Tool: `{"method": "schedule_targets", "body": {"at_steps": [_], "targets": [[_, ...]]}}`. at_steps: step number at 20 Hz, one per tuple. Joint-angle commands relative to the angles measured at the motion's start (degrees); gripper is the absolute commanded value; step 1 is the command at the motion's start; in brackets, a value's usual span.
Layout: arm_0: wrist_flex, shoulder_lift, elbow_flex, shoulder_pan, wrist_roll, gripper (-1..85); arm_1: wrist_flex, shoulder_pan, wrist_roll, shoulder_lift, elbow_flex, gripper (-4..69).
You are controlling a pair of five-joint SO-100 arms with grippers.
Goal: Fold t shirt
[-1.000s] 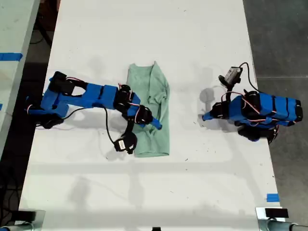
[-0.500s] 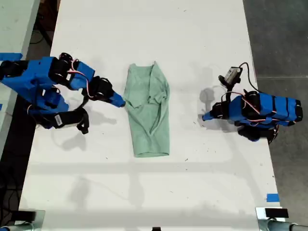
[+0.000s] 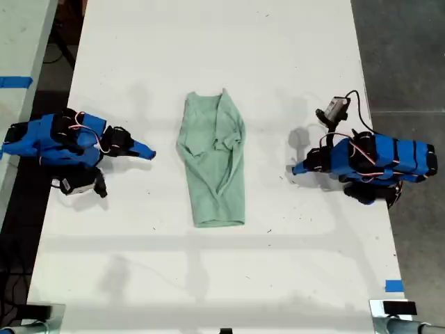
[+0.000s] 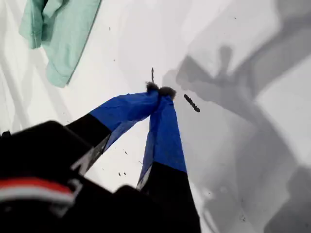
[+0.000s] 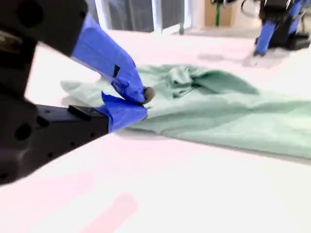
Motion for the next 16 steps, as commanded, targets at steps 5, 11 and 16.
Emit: {"method": "schedule_targets", "body": {"at_steps": [5,11,16], "targets": [[1.32,1.14,-2.72,-3.78,7.29,0.0,-0.09,-0.35,-0.09,0.79,2.37,-0.8],[0.35,1.14,1.23,-2.11,2.20,0.0,-0.09,-0.35,-0.18,0.79,2.37,-0.8],[0.35,1.14,2.64,-3.43,2.64,0.0,-0.18,-0.09,-0.35,0.79,2.37,-0.8]]}}
